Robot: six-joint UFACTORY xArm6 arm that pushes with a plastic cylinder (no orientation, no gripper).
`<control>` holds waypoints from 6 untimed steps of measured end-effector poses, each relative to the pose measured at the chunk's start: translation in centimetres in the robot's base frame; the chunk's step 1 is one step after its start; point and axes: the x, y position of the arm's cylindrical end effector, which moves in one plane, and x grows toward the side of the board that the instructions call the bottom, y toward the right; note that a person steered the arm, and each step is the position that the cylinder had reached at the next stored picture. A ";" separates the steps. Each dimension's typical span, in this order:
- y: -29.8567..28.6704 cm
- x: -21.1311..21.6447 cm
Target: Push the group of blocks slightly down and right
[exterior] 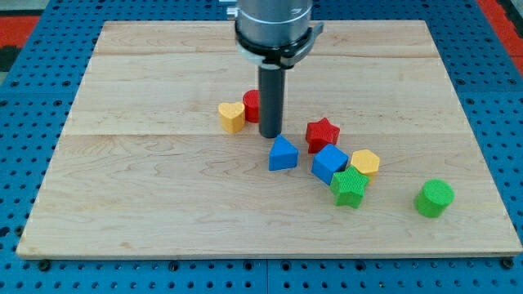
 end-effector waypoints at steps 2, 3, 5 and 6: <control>-0.7 5.2; 1.7 5.2; 0.6 0.4; 3.2 2.7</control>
